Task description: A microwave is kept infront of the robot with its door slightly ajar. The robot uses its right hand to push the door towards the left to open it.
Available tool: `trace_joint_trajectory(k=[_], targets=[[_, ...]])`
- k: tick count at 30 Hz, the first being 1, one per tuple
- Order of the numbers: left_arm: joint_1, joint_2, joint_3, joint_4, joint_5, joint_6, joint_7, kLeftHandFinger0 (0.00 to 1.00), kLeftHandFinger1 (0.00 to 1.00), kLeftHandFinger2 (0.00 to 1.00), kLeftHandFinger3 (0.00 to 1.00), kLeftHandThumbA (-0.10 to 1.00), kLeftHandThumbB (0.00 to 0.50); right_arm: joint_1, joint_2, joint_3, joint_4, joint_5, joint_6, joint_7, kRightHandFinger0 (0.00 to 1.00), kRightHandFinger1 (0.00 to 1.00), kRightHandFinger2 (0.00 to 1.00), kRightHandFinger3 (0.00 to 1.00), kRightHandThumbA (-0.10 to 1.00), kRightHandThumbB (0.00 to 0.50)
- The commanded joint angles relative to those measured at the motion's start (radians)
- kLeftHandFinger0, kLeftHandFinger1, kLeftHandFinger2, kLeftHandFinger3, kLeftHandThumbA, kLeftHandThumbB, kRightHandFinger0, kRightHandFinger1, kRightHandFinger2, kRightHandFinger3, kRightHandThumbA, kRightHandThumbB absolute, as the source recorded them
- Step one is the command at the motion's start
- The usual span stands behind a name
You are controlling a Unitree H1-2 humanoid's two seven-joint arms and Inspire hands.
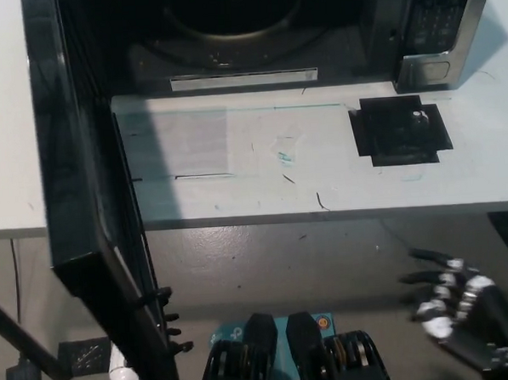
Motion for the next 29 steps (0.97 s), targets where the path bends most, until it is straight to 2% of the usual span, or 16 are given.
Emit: trace_joint_trajectory(k=[1,3,7,9,10,12,13,15,17,19,20,29], targets=[[-0.012,-0.002,-0.007,-0.008,0.001,-0.032,0.008,0.33,0.36,0.43,0.55,0.21,0.070,-0.003,0.009,-0.115,0.122,0.002,-0.109,-0.061,0.32,0.45,0.56,0.74,0.36,0.131],[-0.009,-0.004,-0.003,-0.011,-0.008,-0.029,0.003,0.32,0.36,0.44,0.54,0.20,0.064,-0.009,0.010,-0.156,0.203,-0.012,-0.145,-0.070,0.32,0.45,0.57,0.75,0.36,0.128],[-0.009,-0.003,-0.002,-0.003,-0.011,-0.035,-0.001,0.32,0.36,0.43,0.55,0.20,0.051,-0.037,0.016,-0.210,0.392,-0.044,-0.235,-0.104,0.32,0.47,0.60,0.77,0.42,0.168],[-0.010,-0.003,-0.001,0.000,-0.013,-0.036,-0.002,0.31,0.35,0.43,0.54,0.19,0.054,-0.047,0.021,-0.223,0.444,-0.054,-0.254,-0.117,0.32,0.49,0.61,0.78,0.44,0.160],[-0.011,-0.003,-0.001,0.001,-0.012,-0.040,0.000,0.31,0.35,0.43,0.54,0.19,0.058,-0.058,0.025,-0.231,0.473,-0.052,-0.261,-0.123,0.30,0.47,0.61,0.78,0.44,0.154],[-0.008,-0.002,-0.003,-0.006,-0.010,-0.035,-0.001,0.33,0.37,0.45,0.56,0.20,0.057,-0.067,0.031,-0.241,0.513,-0.046,-0.285,-0.122,0.27,0.44,0.57,0.77,0.45,0.191],[-0.008,-0.003,-0.002,-0.005,-0.011,-0.038,-0.002,0.33,0.37,0.45,0.56,0.20,0.047,-0.074,0.033,-0.248,0.554,-0.039,-0.304,-0.120,0.29,0.44,0.55,0.74,0.46,0.219],[-0.006,-0.002,-0.003,0.001,-0.012,-0.045,-0.006,0.33,0.37,0.45,0.56,0.20,0.042,-0.075,0.036,-0.253,0.571,-0.039,-0.310,-0.122,0.30,0.44,0.53,0.73,0.46,0.231],[-0.009,-0.002,0.001,0.010,-0.018,-0.051,-0.009,0.32,0.36,0.43,0.55,0.19,0.046,-0.084,0.043,-0.259,0.630,-0.037,-0.338,-0.127,0.29,0.43,0.51,0.72,0.46,0.220],[-0.007,-0.003,0.000,0.003,-0.016,-0.049,-0.007,0.32,0.36,0.43,0.54,0.19,0.059,-0.074,0.055,-0.247,0.617,-0.058,-0.338,-0.138,0.27,0.44,0.53,0.73,0.45,0.182],[-0.007,-0.003,-0.001,0.001,-0.014,-0.046,-0.004,0.32,0.36,0.43,0.54,0.19,0.058,-0.069,0.059,-0.243,0.603,-0.064,-0.329,-0.144,0.26,0.43,0.53,0.73,0.45,0.204],[-0.005,0.000,-0.006,-0.002,-0.008,-0.046,-0.006,0.35,0.38,0.45,0.56,0.19,0.027,-0.064,0.071,-0.238,0.570,-0.064,-0.315,-0.144,0.26,0.42,0.54,0.73,0.47,0.253]])
